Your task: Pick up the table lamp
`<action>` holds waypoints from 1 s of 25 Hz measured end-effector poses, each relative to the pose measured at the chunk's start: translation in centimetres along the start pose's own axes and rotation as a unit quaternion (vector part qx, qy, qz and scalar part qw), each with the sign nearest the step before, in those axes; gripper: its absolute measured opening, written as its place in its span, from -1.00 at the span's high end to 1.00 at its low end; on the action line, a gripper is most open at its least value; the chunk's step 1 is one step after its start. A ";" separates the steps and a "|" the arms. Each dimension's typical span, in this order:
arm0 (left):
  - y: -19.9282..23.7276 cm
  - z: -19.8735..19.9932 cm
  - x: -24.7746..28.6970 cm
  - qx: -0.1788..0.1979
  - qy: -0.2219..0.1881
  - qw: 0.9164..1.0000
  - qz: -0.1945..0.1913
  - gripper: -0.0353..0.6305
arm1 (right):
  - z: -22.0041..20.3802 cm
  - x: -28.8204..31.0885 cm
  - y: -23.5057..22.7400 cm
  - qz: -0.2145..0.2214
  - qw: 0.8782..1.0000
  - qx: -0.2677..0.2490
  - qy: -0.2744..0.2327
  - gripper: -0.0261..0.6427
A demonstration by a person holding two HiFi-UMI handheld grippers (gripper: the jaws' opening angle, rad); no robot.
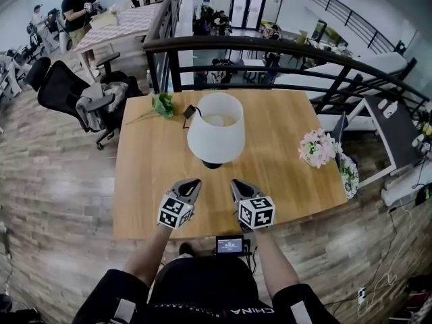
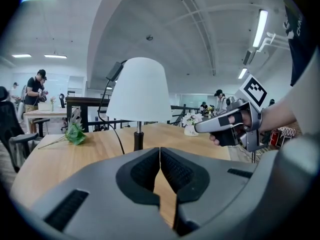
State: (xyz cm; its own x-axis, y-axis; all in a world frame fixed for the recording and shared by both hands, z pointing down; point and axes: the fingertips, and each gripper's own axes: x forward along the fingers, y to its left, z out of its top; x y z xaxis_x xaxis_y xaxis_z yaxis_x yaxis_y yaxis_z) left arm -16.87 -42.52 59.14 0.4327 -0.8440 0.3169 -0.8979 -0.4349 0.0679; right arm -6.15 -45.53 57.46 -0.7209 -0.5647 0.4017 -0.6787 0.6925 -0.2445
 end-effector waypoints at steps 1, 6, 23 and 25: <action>0.1 0.0 0.1 -0.002 -0.001 1.000 0.000 0.83 | 0.0 0.1 0.0 0.001 1.000 -0.001 0.001 0.83; 0.5 0.4 2.1 -0.012 -0.007 1.000 0.013 0.83 | 0.6 -0.2 -1.3 0.006 1.000 -0.015 0.006 0.83; 7.0 1.5 15.8 0.013 -0.113 0.984 0.140 0.39 | 0.8 6.3 -6.4 0.049 0.999 -0.021 -0.003 0.83; 7.6 2.1 17.1 0.019 -0.130 0.981 0.143 0.38 | 0.5 7.0 -7.1 0.045 0.999 -0.020 -0.002 0.83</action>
State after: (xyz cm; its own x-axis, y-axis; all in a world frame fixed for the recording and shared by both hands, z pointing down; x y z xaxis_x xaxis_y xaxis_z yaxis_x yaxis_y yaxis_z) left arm -16.12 -60.95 63.05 0.1742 -0.9825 0.0655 -0.9840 -0.1762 -0.0257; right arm -6.44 -54.57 61.59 -0.7796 -0.5004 0.3766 -0.6047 0.7578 -0.2450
